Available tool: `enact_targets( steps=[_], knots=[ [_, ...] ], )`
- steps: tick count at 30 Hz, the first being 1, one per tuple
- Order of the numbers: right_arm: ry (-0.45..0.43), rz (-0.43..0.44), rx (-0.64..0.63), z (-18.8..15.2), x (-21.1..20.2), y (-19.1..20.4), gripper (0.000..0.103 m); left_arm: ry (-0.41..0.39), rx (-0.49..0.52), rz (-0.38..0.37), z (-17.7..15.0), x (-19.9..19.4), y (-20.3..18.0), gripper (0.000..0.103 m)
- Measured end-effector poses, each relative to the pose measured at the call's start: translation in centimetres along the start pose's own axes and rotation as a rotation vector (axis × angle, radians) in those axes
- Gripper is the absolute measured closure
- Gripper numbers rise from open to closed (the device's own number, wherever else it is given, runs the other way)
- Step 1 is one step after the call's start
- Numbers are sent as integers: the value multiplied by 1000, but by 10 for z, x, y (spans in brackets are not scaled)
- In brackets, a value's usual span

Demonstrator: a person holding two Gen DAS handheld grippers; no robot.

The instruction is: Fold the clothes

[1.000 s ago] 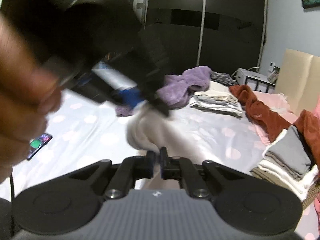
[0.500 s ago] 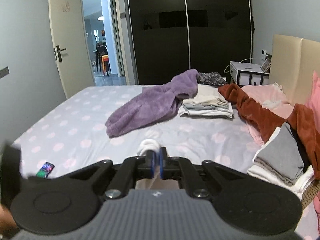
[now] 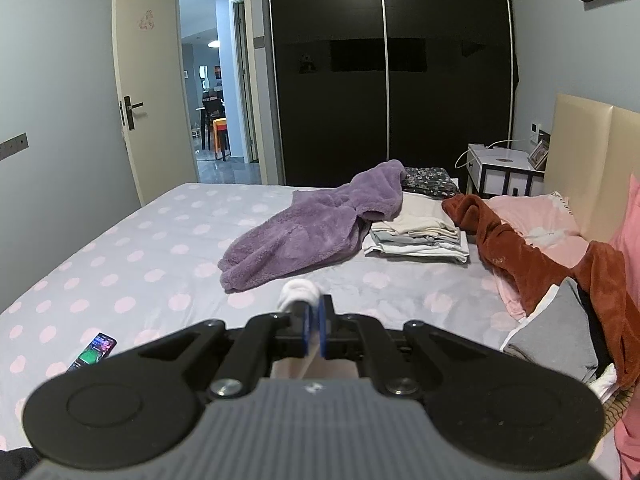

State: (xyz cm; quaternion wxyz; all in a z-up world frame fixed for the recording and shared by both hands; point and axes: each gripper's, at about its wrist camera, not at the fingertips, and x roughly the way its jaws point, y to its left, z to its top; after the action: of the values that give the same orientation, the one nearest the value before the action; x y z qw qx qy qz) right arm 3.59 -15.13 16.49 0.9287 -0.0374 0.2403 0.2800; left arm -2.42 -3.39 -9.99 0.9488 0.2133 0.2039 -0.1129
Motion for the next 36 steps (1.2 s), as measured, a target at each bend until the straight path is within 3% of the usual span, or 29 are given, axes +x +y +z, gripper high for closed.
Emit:
enact_targets(
  steps=[7, 8, 11, 15, 20, 28, 36],
  knots=[
    [9, 1, 3, -3, -8, -6, 98, -62, 74, 27, 21, 19, -14, 45],
    [10, 0, 4, -3, -9, -8, 98, -70, 81, 27, 24, 22, -16, 51],
    [13, -4, 11, -6, -11, -13, 98, -7, 78, -4, 32, 33, -19, 93],
    [14, -15, 24, -8, -13, -24, 98, 53, 18, -27, 37, 34, -9, 96],
    [5, -24, 31, -12, -14, -36, 98, 66, -30, -5, 41, 12, 34, 96],
    [-15, -13, -1, -18, -19, -54, 98, -34, -144, 86, 94, -78, 148, 96],
    [-131, -11, -134, 18, -45, -34, 99, -118, 23, 236, 174, -162, 185, 96]
  ],
)
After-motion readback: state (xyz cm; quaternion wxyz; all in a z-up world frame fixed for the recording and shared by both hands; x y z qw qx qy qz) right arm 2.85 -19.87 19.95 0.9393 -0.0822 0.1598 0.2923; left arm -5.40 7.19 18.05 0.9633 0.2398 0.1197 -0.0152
